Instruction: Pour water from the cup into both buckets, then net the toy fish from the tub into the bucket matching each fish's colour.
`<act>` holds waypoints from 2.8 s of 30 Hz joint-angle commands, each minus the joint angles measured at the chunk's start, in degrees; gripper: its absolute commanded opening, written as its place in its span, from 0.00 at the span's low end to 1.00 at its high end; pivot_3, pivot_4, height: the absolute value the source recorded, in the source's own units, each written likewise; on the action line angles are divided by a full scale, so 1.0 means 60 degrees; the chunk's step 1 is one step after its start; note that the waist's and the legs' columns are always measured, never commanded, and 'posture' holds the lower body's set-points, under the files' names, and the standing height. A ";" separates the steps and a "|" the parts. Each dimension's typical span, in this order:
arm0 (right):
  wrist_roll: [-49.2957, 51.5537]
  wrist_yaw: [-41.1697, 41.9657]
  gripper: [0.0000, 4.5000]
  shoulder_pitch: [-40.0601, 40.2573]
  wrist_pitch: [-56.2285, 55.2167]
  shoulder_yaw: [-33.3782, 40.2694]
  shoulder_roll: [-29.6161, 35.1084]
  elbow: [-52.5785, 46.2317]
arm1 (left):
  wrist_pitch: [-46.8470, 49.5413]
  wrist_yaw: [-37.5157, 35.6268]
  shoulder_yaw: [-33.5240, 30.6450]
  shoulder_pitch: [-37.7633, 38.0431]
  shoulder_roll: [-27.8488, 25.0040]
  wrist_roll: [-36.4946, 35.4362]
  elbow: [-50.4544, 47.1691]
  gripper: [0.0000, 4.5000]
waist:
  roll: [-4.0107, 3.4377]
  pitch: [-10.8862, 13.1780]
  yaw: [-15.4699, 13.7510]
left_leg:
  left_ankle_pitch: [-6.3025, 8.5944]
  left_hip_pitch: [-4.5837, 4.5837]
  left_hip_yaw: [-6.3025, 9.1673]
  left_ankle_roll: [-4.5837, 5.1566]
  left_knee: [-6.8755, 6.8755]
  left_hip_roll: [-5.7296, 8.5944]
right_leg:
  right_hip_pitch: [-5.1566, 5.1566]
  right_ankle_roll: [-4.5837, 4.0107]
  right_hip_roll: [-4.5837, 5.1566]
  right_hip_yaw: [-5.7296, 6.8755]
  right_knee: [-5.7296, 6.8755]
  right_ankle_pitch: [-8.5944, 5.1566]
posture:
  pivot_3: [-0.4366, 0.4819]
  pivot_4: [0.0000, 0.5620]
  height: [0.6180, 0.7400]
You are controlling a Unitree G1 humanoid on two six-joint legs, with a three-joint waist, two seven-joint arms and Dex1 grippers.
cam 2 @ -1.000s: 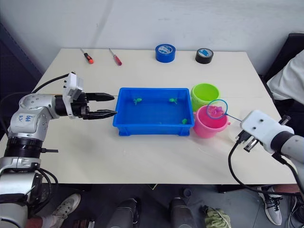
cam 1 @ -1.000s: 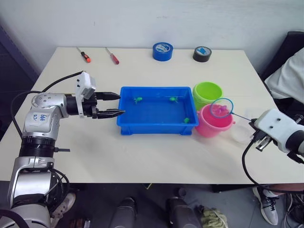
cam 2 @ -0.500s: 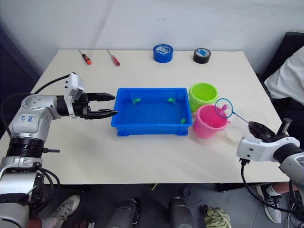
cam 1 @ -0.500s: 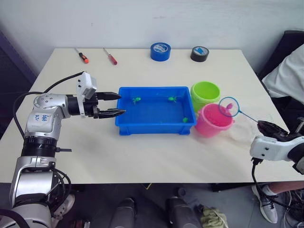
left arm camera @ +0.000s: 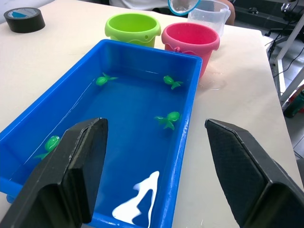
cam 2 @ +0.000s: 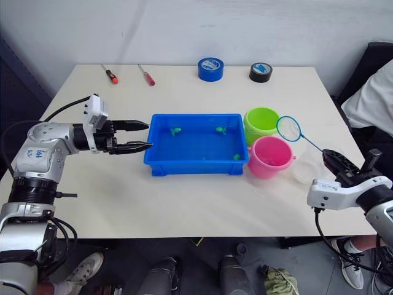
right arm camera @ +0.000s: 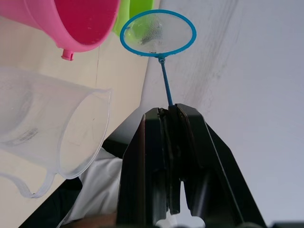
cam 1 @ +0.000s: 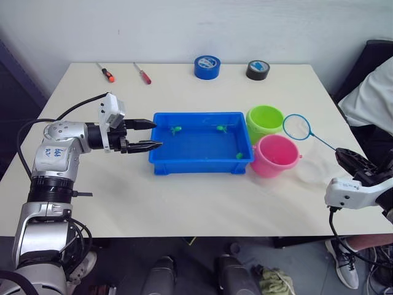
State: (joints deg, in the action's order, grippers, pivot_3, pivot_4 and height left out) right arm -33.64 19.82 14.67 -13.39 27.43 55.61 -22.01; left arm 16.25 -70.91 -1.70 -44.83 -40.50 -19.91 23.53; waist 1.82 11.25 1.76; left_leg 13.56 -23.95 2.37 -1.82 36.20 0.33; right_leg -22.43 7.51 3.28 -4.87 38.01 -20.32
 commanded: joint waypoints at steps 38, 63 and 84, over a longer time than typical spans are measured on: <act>-0.0914 0.1964 0.00 -0.8882 -0.3429 -0.7227 0.0157 0.5575 | 0.1161 0.1631 -0.1794 0.2274 -0.0754 -0.0838 -0.2796 0.80 | -0.0001 0.0001 0.0162 | 0.0005 0.0128 0.0008 0.0005 -0.0022 -0.0003 | 0.0125 -0.0005 0.0030 0.0016 -0.0028 -0.0002 | 0.48 0.27 0.95; -0.0238 0.3765 0.00 -0.9496 -0.3399 -0.7077 0.0513 0.5003 | 0.1216 0.1813 -0.1814 0.2366 -0.0728 -0.0961 -0.2911 0.80 | -0.0013 0.0008 0.0256 | 0.0006 0.0130 0.0013 0.0005 -0.0020 -0.0005 | 0.0132 -0.0005 0.0038 0.0016 -0.0027 -0.0002 | 0.48 0.27 0.95; 0.3183 0.7614 0.00 -0.8731 -0.0486 -0.7292 0.0278 0.3384 | 0.1342 0.2084 -0.1958 0.2722 -0.0739 -0.1132 -0.3292 0.80 | -0.0018 0.0011 0.0229 | 0.0009 0.0133 0.0022 0.0000 -0.0021 -0.0016 | 0.0139 -0.0008 0.0044 0.0021 -0.0030 -0.0004 | 0.48 0.27 0.95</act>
State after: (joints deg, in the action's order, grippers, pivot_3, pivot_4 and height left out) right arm -21.72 60.04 -39.13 -25.18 -18.10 58.05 3.30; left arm 24.42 -58.64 -11.51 -28.53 -43.94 -25.53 5.25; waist 1.71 11.32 3.13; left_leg 13.61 -23.15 2.52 -1.82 36.08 0.23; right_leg -21.59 7.46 3.56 -4.74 37.83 -20.35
